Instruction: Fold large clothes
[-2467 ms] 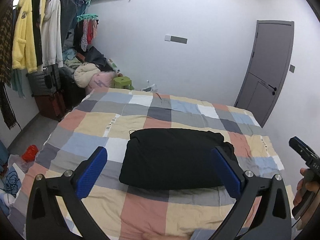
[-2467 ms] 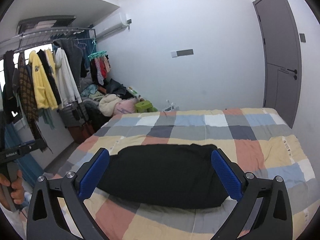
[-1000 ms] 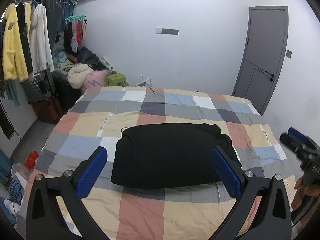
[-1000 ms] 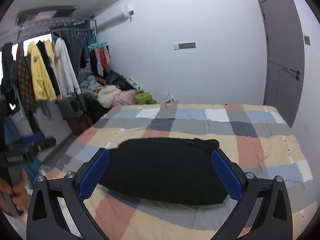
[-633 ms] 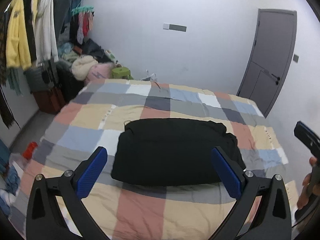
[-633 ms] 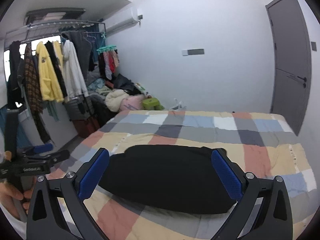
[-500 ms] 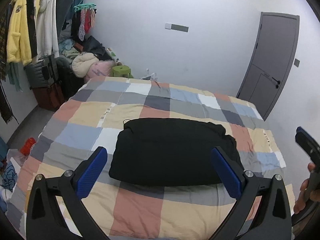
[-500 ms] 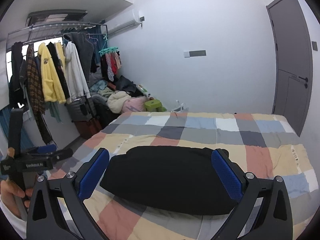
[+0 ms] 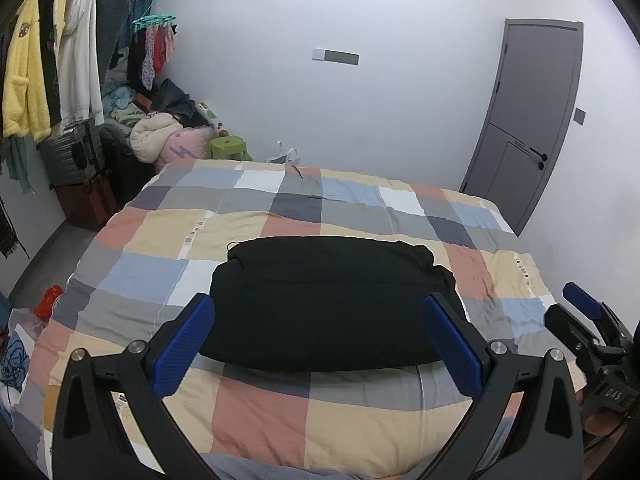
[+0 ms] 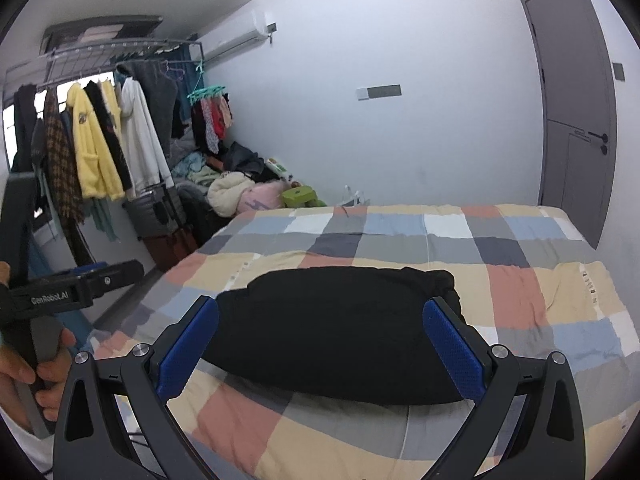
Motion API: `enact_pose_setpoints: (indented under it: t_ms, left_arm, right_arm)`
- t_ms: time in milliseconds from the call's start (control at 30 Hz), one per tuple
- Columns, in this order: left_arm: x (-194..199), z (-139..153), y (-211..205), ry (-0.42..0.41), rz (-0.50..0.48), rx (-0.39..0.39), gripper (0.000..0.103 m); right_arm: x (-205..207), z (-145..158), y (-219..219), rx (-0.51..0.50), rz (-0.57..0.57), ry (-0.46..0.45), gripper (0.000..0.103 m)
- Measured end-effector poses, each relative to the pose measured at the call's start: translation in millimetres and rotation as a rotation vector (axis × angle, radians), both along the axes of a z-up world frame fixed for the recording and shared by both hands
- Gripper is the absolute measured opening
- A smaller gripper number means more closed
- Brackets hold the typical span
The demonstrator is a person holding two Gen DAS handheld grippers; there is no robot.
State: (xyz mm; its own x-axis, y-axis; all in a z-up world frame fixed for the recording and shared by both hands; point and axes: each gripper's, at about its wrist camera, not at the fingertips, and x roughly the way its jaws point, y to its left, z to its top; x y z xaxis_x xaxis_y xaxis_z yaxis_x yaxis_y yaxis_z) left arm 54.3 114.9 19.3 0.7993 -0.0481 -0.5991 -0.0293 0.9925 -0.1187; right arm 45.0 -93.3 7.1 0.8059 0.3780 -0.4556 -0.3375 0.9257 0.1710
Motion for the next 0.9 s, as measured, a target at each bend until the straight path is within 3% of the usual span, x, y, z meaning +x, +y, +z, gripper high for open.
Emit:
enact_pose_setpoints:
  t_ms: [433, 900]
  left_arm:
    - [-11, -12, -5, 0.048, 0.015, -0.008, 0.103]
    - [-23, -12, -8, 0.048, 0.020, -0.010, 0.103]
  right_arm:
    - [-10, -5, -2, 0.002, -0.010, 0.012, 0.103]
    - [-22, -7, -7, -0.011, -0.019, 0.009, 0.103]
